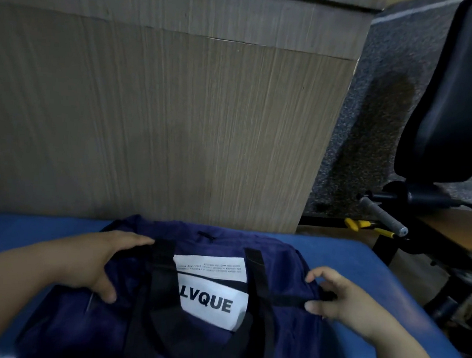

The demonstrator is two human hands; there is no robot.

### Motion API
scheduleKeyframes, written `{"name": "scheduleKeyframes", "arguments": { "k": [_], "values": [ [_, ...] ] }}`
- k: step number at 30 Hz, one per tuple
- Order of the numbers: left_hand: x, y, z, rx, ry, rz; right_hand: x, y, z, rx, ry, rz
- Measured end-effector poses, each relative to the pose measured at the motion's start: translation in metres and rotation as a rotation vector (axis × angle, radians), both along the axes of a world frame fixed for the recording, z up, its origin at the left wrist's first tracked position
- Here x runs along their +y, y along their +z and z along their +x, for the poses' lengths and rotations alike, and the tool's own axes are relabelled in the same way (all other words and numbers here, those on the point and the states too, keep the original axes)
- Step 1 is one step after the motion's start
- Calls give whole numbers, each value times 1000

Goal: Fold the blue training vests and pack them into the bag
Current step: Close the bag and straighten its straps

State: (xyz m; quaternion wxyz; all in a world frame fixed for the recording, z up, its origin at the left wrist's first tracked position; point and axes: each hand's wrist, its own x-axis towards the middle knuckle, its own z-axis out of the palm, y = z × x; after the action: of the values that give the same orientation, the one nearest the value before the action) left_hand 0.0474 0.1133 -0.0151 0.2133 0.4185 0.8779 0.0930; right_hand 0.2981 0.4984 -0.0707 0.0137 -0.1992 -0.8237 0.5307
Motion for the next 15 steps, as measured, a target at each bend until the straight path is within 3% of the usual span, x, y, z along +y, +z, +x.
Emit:
{"name": "scheduleKeyframes", "arguments": {
  "k": [3,6,9,15],
  "values": [
    [-4,-6,0,63,25,34,0,-2,4,-95,116,52],
    [-8,-8,2,51,39,-33,-7,-8,0,-215,196,286],
    [-13,-4,6,16,38,-145,-15,-19,-8,-262,145,480],
    [-19,-9,11,90,156,-95,-26,-29,-16,-224,31,596]
  ]
}}
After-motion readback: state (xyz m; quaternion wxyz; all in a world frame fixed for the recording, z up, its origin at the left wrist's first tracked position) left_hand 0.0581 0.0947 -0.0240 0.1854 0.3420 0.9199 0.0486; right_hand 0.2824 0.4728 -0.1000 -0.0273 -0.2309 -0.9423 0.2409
